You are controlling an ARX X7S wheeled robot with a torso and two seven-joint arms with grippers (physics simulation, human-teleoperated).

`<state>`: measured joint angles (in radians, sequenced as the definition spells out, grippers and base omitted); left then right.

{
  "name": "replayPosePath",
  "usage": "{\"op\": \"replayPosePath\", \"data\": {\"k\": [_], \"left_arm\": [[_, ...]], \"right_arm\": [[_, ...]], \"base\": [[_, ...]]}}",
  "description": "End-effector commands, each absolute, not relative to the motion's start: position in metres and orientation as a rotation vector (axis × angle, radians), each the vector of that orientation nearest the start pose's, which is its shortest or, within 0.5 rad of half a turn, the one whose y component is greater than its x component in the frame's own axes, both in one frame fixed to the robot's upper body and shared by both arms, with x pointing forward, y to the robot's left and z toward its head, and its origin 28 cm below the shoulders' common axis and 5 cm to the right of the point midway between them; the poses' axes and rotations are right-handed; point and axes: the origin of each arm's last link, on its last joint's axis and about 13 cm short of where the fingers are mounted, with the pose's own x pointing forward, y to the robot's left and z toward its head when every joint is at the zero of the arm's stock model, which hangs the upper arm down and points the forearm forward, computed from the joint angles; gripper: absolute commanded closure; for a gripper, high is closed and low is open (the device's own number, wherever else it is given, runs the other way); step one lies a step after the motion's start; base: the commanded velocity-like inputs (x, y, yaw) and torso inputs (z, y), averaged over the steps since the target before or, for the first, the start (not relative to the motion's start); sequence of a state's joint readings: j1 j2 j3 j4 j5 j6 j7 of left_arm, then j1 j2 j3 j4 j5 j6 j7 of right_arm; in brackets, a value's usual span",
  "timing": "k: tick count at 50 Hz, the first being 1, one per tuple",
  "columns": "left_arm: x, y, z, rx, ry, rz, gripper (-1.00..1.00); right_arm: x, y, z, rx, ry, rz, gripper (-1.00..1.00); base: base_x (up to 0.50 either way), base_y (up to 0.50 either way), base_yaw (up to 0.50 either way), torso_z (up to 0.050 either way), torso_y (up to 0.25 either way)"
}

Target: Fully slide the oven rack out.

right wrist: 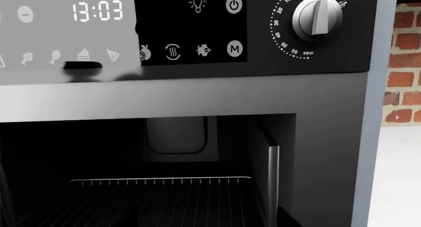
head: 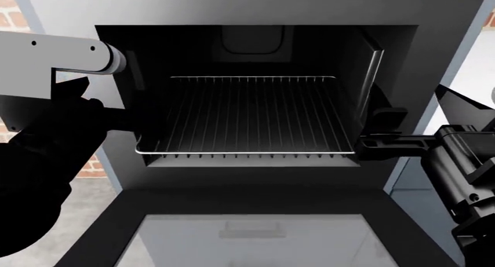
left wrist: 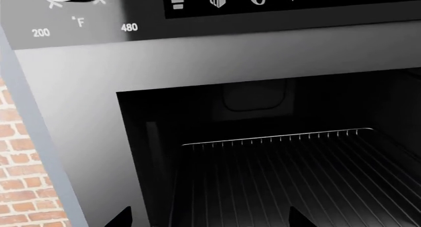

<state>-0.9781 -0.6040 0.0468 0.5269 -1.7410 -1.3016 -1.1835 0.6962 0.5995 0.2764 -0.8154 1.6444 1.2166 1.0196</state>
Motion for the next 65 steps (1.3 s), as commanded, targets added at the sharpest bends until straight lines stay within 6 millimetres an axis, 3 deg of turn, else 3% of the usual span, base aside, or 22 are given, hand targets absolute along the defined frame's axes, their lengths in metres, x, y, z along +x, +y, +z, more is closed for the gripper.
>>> {"op": "replayPosePath", "data": {"k": [1, 8, 14, 54, 59, 65], "left_arm": [[0.212, 0.236, 0.285, 0.065, 0.088, -0.066, -1.0], [0.206, 0.236, 0.296, 0.024, 0.185, -0.117, -1.0], [0.201, 0.239, 0.307, -0.031, 0.239, -0.14, -1.0], [0.209, 0.233, 0.311, -0.029, 0.248, -0.159, -1.0], [0.215, 0.23, 0.315, -0.008, 0.228, -0.146, -1.0], [0.238, 0.221, 0.319, 0.01, 0.257, -0.157, -1.0]], "right_arm": [[0.176, -0.138, 0.265, 0.056, -0.113, 0.046, -1.0], [0.17, -0.137, 0.292, 0.065, -0.043, 0.082, -1.0], [0.177, -0.134, 0.301, 0.086, -0.012, 0.103, -1.0], [0.185, -0.135, 0.297, 0.084, 0.02, 0.104, -1.0], [0.194, -0.134, 0.303, 0.112, 0.022, 0.103, -1.0], [0.217, -0.131, 0.308, 0.143, 0.103, 0.119, -1.0]], "base": [[0.0, 0.0, 0.0, 0.0, 0.0], [0.0, 0.0, 0.0, 0.0, 0.0], [0.0, 0.0, 0.0, 0.0, -0.049], [0.0, 0.0, 0.0, 0.0, -0.184], [0.0, 0.0, 0.0, 0.0, -0.043], [0.0, 0.0, 0.0, 0.0, 0.0]]}}
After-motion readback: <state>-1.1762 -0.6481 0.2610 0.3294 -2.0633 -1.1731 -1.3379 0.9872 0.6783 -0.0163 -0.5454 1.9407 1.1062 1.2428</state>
